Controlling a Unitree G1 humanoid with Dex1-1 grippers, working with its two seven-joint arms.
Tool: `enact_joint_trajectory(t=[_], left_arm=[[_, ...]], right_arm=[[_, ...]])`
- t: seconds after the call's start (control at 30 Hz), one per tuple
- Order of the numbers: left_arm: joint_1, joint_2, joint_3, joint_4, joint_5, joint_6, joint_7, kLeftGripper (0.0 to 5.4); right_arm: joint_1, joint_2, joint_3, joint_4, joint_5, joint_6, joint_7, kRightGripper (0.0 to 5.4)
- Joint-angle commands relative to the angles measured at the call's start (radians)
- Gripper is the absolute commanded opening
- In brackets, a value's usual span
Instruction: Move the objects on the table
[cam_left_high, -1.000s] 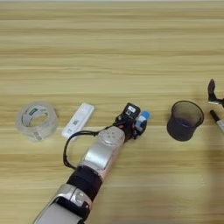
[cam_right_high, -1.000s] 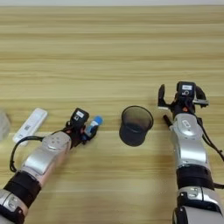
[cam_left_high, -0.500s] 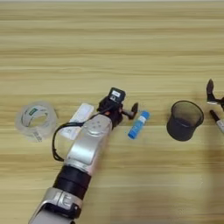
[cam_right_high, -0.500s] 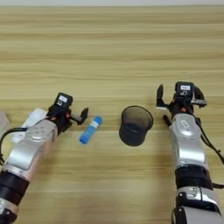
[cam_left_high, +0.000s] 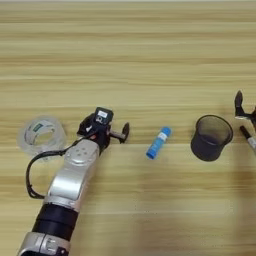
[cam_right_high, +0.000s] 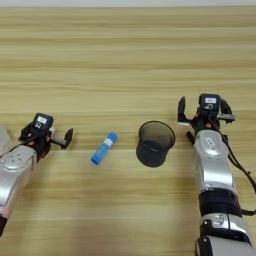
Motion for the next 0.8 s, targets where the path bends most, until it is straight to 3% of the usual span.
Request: enact_joint_trajectory(t=[0.03, 0.5, 0.8], left_arm=[[0.005, 0.024, 0.023, 0.066, 0.02, -0.036, 0.016, 5.38], [-0.035, 0.044, 0.063, 0.281, 0.038, -0.149, 0.049, 5.38], [-0.047, 0.042, 0.075, 0.335, 0.043, -0.181, 0.053, 5.38]], right_arm=[[-0.009, -0.001, 0.002, 0.001, 0.003, 0.002, 0.002, 5.4], [-0.007, -0.001, 0.002, 0.002, 0.003, 0.001, 0.005, 5.4], [-0.006, -0.001, 0.002, 0.0, 0.004, 0.002, 0.006, 5.4]])
